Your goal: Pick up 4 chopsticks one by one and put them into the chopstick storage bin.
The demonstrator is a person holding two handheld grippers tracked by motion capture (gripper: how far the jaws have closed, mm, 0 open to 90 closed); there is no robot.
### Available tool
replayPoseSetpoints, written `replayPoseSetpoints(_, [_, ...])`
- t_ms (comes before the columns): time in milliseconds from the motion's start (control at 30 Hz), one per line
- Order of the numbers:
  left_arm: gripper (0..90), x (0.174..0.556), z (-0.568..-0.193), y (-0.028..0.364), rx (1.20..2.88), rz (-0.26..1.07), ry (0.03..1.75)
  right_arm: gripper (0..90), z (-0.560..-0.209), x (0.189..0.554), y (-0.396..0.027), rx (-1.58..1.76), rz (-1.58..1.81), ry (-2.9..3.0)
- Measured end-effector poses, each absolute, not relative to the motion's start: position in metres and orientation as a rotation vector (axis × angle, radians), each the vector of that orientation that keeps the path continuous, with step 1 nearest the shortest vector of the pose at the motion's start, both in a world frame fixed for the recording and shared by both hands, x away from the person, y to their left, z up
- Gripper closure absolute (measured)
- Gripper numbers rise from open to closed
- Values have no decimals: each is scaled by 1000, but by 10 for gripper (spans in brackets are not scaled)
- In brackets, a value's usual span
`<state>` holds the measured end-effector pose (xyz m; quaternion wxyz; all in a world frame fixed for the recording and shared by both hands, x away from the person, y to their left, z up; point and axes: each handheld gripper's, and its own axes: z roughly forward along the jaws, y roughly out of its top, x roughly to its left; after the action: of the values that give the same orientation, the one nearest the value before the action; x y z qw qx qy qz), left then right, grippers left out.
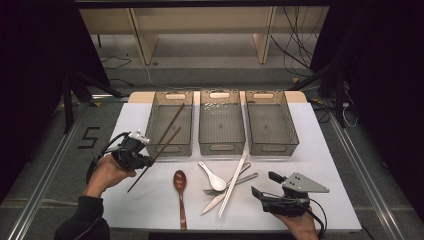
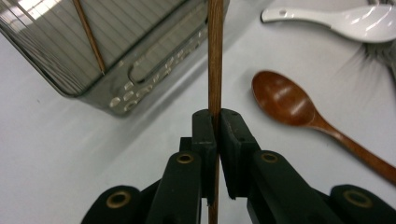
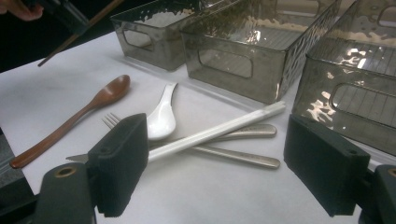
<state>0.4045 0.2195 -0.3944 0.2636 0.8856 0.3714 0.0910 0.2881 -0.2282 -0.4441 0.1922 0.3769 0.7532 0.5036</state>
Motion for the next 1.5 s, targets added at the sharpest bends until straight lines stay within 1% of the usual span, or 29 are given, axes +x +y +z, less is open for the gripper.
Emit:
replayPoseSetpoints(333, [843,434,-365,211,2325,307,983,229,-444,288,-229,1060,1418,2107])
replayPoseSetpoints(467, [843,448,-356,210,2282,296,981,229,-444,288,-229,1059,1417,2110])
replayPoseSetpoints(733, [843,467,-340,203,2273,374,983,229,-444,288,-230,1061,1420,2106])
replayPoseSetpoints(1000, [843,478,-337,201,2242,415,1000,229,-444,288,-230,1060,1422,2108])
replayPoseSetpoints(1500, [843,509,-334,188,2204,545,1020,229,-443,288,-230,1061,1425,2107])
